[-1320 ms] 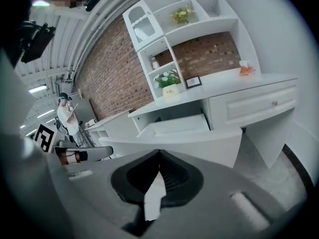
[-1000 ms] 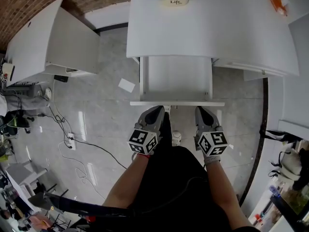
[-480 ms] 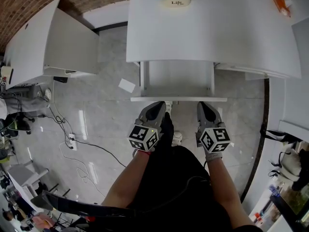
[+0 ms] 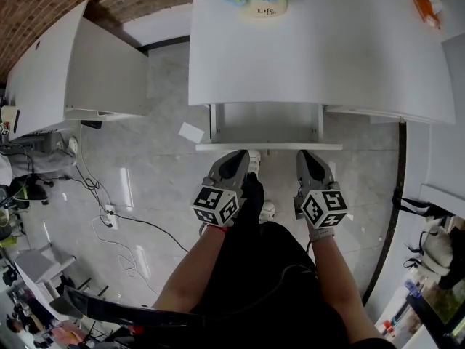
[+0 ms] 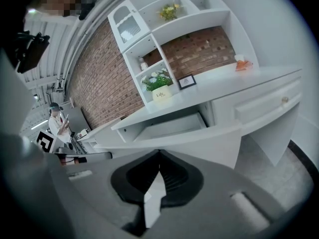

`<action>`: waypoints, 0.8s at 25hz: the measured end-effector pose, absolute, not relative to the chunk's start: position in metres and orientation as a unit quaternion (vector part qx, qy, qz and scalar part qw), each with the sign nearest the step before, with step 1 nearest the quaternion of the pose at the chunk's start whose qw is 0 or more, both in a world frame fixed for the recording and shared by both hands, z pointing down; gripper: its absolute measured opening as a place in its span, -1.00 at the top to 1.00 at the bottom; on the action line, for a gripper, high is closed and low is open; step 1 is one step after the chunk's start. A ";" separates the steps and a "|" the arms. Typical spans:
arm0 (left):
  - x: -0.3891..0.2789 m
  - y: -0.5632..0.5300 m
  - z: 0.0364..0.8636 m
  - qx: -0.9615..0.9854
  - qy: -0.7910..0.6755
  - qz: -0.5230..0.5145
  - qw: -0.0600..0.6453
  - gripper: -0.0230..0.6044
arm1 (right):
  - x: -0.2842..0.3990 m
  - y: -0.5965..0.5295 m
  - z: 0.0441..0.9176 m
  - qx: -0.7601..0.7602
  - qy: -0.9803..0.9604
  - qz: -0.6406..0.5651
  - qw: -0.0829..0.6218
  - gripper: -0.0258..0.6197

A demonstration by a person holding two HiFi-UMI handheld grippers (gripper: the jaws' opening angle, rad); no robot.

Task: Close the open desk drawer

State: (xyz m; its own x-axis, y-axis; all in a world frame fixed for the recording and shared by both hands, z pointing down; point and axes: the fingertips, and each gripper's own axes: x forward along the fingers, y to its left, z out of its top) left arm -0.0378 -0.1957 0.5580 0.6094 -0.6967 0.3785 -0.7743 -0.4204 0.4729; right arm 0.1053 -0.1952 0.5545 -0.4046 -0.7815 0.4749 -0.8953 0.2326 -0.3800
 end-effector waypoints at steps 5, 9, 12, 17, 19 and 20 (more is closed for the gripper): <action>-0.037 -0.211 0.558 0.841 -0.437 0.064 0.313 0.92 | 0.106 -0.210 0.555 0.540 -0.778 0.310 0.086 0.92; -0.037 -0.222 0.558 0.841 -0.436 0.066 0.313 0.92 | 0.106 -0.221 0.555 0.542 -0.776 0.311 0.084 0.92; -0.038 -0.229 0.559 0.841 -0.437 0.065 0.312 0.92 | 0.106 -0.228 0.555 0.541 -0.777 0.311 0.082 0.92; -0.037 -0.240 0.559 0.841 -0.438 0.064 0.311 0.92 | 0.106 -0.239 0.556 0.542 -0.777 0.312 0.079 0.92; -0.037 -0.244 0.559 0.840 -0.439 0.064 0.311 0.92 | 0.106 -0.243 0.556 0.542 -0.777 0.312 0.079 0.92; -0.037 -0.246 0.559 0.840 -0.439 0.064 0.311 0.92 | 0.106 -0.245 0.555 0.542 -0.777 0.312 0.078 0.92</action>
